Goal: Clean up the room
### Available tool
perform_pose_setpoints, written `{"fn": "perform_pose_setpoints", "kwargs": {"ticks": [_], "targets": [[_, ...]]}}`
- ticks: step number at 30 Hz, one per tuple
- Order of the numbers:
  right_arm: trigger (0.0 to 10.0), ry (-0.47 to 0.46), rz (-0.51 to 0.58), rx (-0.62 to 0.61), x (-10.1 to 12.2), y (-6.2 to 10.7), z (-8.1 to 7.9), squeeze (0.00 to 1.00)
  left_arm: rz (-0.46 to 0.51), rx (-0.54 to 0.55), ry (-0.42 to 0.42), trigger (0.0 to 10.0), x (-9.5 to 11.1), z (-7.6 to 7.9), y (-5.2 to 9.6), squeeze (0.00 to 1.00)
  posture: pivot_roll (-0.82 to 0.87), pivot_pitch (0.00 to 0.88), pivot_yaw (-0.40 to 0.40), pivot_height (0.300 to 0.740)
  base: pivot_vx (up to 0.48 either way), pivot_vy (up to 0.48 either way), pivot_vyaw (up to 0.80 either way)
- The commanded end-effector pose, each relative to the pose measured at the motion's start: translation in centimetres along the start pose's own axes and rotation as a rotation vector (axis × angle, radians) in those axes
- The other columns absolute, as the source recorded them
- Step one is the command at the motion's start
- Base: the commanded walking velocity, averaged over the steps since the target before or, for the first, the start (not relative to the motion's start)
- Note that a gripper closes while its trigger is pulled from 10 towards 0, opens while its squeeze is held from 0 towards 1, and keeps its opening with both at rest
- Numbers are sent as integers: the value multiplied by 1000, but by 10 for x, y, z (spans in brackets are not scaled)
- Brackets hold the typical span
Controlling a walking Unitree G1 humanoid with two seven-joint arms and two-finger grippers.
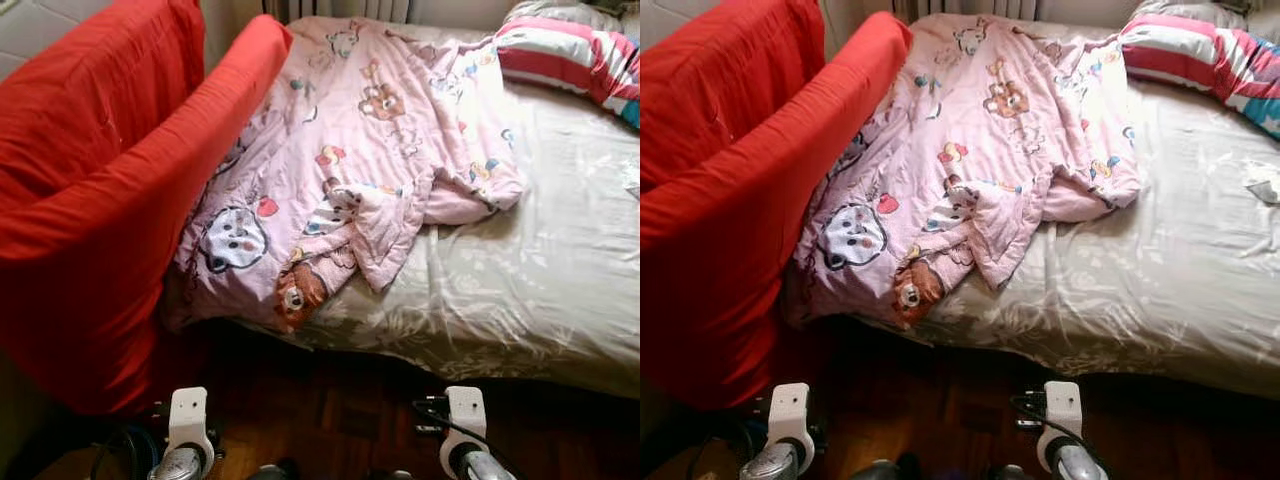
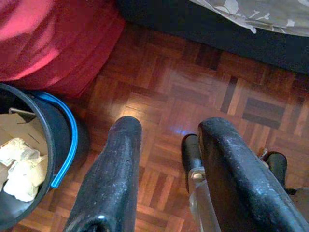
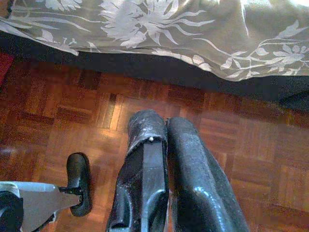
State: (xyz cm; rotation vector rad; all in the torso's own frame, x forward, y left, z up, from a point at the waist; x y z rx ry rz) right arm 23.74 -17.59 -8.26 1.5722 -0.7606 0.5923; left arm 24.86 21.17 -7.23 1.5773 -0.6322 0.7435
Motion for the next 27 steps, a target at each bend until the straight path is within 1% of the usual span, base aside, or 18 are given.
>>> {"fn": "perform_pose_setpoints", "kwargs": {"ticks": [1, 2, 7, 9, 10, 13, 14, 17, 19, 21, 25, 27], "targets": [[10000, 0, -20, 11, -7, 1, -3, 0, -39, 4, -2, 10000, -11, -2, 3, 0, 1, 209, 5, 740, 311, 0, 0], [10000, 12, -21, 17, -7, 1, -4, 0, -39, 4, -2, 10000, -11, -2, 3, 0, 1, 209, 5, 740, 315, 0, 0], [10000, 11, -16, 28, -7, 2, -4, 0, -38, 3, -3, 10000, -11, -2, 3, 0, 1, 210, 5, 740, 311, 0, 800], [10000, -7, -17, 21, -8, 2, -2, 0, -38, 3, -3, 10000, -11, -2, 3, 0, 1, 211, 4, 740, 311, 0, 0], [10000, -19, -17, 13, -8, 3, 2, 0, -38, 3, -2, 10000, -11, -2, 3, 0, 1, 210, 4, 740, 311, 0, 0], [10000, -15, -15, 9, -8, 4, 8, 0, -38, 2, -3, 10000, -11, -2, 3, 0, 1, 210, 4, 740, 311, 0, 0], [10000, -16, -13, 1, -7, 6, 15, 0, -38, 2, -3, 10000, -11, -2, 3, 0, -1, 211, 4, 740, 311, 0, 0], [10000, -24, -11, -8, -7, 8, 22, 0, -38, 1, -3, 10000, -11, -2, 3, 0, -1, 210, 4, 740, 311, 0, 0], [10000, -27, -9, -8, -7, 8, 22, 0, -38, 1, -3, 10000, -11, -2, 3, 0, -1, 210, 4, 740, 313, 0, 0], [10000, -31, -4, -2, -8, 7, 17, 0, -38, 1, -3, 10000, -11, -2, 3, 0, 0, 211, 4, 740, 311, 0, 0], [10000, -24, -2, 24, -9, 3, -4, 0, -38, 2, -3, 10000, -12, -2, 3, 0, 0, 211, 4, 740, 310, 0, 0], [10000, 7, 0, 45, -7, 0, -16, 0, -39, 2, -4, 10000, -12, -2, 3, 0, -1, 213, 4, 740, 311, 0, 0]]}}
Point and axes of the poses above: a point about 5 cm out from each wrist's last joint towards the gripper, its own y axis pointing back from the gripper into the wrist, its own x axis along the axis of the wrist's last joint, z = x × y, the point moved 3 cm from there along -y, pointing out of the wrist towards the gripper, and after that the axes turned 3 degrees about -y, right-handed, at the moved point
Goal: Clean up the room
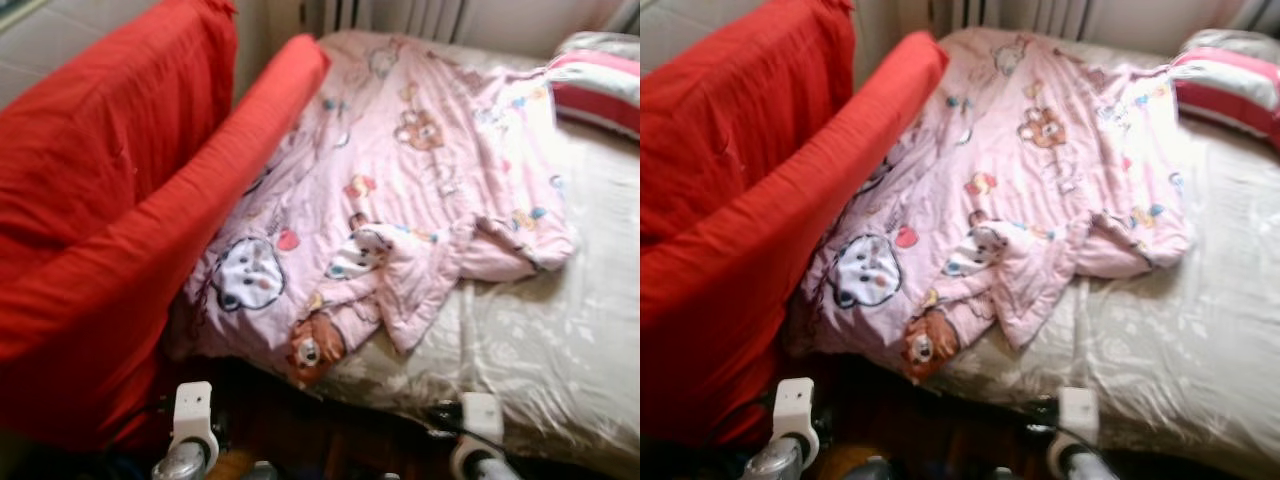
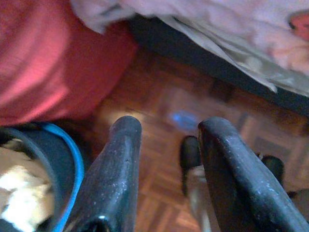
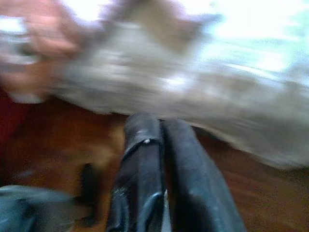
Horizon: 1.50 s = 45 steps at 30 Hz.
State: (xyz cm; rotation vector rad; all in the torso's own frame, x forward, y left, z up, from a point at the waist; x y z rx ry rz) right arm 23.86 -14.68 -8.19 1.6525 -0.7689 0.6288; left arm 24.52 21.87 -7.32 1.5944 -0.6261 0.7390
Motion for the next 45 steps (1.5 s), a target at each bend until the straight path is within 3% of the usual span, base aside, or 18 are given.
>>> {"fn": "perform_pose_setpoints", "kwargs": {"ticks": [1, 7, 14, 18, 19, 20, 21, 32, 39, 44, 45], "targets": [[10000, 30, -15, -34, -3, 3, 10, 0, -31, -12, 2, 10000, -9, 5, 2, 0, -1, 213, 4, 740, 307, 0, 0], [10000, 29, 9, -27, 10, -4, 2, 0, -32, -13, 1, 10000, -9, 5, 2, 0, 0, 213, 5, 740, 312, 0, 696], [10000, 5, 74, -74, 40, -3, 36, 0, -30, -13, 6, 10000, -9, 5, 2, 0, -1, 213, 5, 740, 127, 0, 60], [10000, -7, 93, -96, 45, -2, 42, 0, -30, -15, 6, 10000, -9, 5, 2, 0, -1, 213, 7, 740, 0, 0, 0], [10000, -9, 96, -100, 45, -2, 43, 71, -30, -15, 5, 10000, -9, 5, 2, 0, -2, 213, 7, 740, 0, 0, 0], [10000, -10, 98, -102, 45, -1, 43, 71, -30, -15, 5, 10000, -9, 5, 2, 0, -2, 213, 7, 740, 0, 0, 0], [10000, -15, 100, -104, 45, -1, 44, 1000, -30, -15, 4, 10000, -9, 5, 2, 0, -2, 213, 7, 740, 0, 0, 0], [10000, -20, 99, -83, 52, -15, 4, 1000, -35, -17, 0, 10000, -10, 5, 2, 0, 1, 216, 9, 740, 0, 0, 0], [10000, -29, 119, -120, 59, -9, 33, 1000, -39, -20, -1, 10000, -11, 5, 2, 0, -1, 215, 10, 740, 0, 0, 0], [10000, -27, 116, -126, 61, -8, 38, 1000, -39, -22, -1, 10000, -11, 5, 2, 0, 1, 217, 11, 740, 0, 0, 0], [10000, -27, 107, -124, 60, -10, 32, 1000, -39, -21, -1, 10000, -11, 5, 2, 0, 1, 219, 11, 740, 0, 0, 0]]}}
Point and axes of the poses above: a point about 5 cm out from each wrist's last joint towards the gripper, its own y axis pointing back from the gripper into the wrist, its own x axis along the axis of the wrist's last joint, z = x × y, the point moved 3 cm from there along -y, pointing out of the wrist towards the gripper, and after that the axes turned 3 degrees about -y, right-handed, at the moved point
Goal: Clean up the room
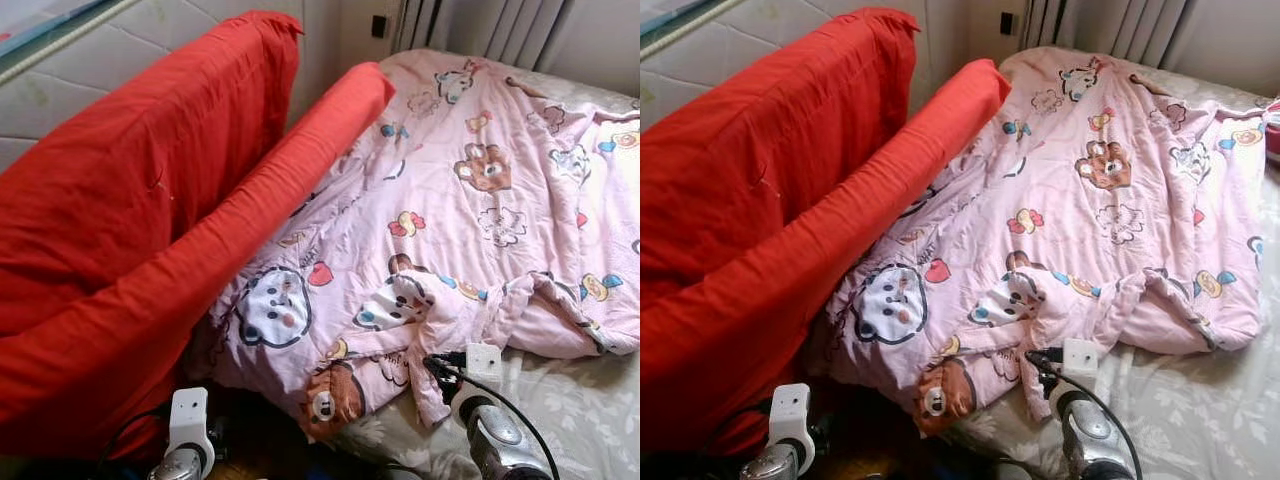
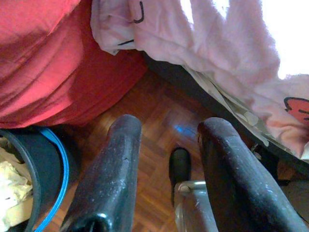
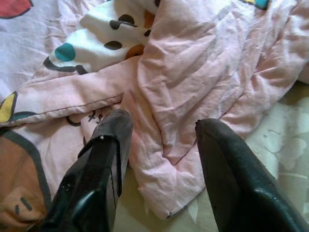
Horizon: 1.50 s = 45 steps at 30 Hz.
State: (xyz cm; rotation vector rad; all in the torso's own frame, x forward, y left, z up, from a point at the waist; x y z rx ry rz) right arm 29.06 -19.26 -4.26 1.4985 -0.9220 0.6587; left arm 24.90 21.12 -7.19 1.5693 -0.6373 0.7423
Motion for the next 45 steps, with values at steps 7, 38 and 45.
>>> {"fn": "perform_pose_setpoints", "kwargs": {"ticks": [7, 38, 45], "targets": [[10000, -22, -51, 5, -22, 4, -18, 0, -48, 0, -5, 10000, -14, -2, 4, 0, -1, 223, 13, 740, 0, 0, 0], [10000, -27, -17, -25, -23, 6, -20, 0, -22, -3, -13, 10000, -12, -1, 4, 0, 10, 239, 21, 642, 0, 0, 0], [10000, -62, 34, -37, -8, 1, -19, 0, -39, -4, -20, 10000, -17, -1, 5, 0, 14, 246, 28, 642, 0, 0, 0]]}}
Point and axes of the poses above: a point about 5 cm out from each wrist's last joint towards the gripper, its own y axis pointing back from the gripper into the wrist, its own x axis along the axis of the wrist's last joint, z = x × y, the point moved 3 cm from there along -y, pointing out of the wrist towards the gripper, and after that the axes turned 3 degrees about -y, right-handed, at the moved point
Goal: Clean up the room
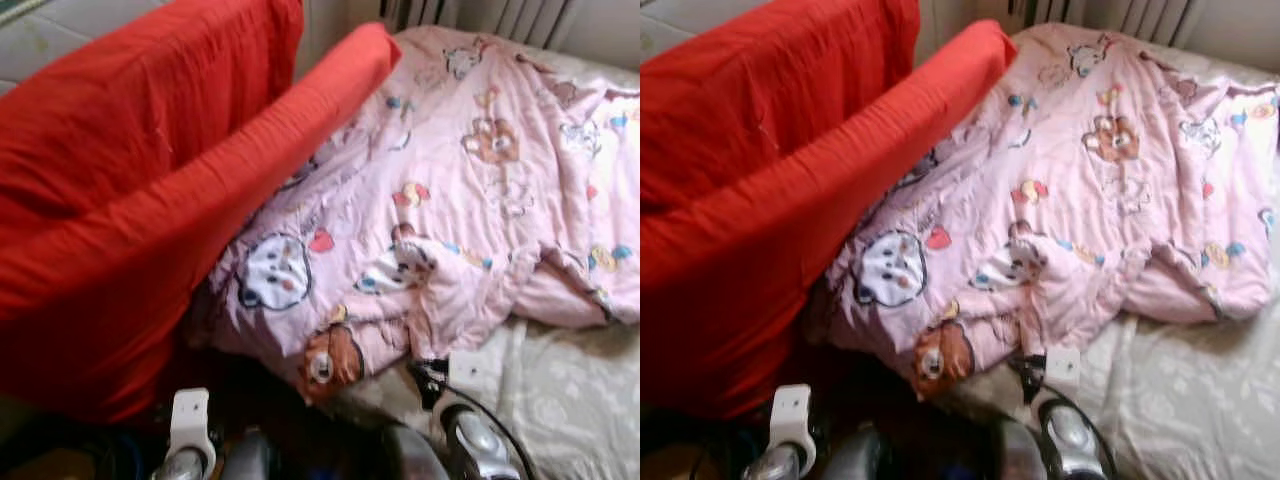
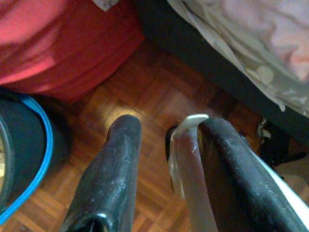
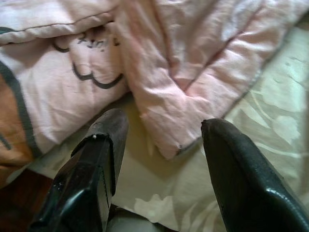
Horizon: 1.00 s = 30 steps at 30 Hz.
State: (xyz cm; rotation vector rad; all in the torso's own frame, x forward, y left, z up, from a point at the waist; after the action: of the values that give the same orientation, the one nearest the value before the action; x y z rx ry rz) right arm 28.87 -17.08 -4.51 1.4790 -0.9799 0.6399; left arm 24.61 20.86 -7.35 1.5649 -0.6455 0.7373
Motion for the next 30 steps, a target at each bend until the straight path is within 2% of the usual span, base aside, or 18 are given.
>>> {"fn": "perform_pose_setpoints", "kwargs": {"ticks": [1, 7, 11, 30], "targets": [[10000, -38, 10, -10, 1, 0, 1, 0, -42, 3, -14, 10000, -14, -4, 4, 0, 15, 247, 28, 642, 0, 0, 0], [10000, -17, 15, 13, 6, -3, -8, 0, -52, 7, -18, 10000, -14, -8, 4, 0, 18, 253, 32, 642, 0, 0, 0], [10000, -20, 44, 14, 10, -3, -9, 0, -57, 9, -20, 10000, -16, -10, 4, 0, 19, 255, 33, 615, 0, 0, 0], [10000, -25, 104, -4, 30, -8, -10, 0, -68, 7, -32, 10000, -22, -12, 7, 0, 29, 251, 43, 615, 0, 0, 0]]}}
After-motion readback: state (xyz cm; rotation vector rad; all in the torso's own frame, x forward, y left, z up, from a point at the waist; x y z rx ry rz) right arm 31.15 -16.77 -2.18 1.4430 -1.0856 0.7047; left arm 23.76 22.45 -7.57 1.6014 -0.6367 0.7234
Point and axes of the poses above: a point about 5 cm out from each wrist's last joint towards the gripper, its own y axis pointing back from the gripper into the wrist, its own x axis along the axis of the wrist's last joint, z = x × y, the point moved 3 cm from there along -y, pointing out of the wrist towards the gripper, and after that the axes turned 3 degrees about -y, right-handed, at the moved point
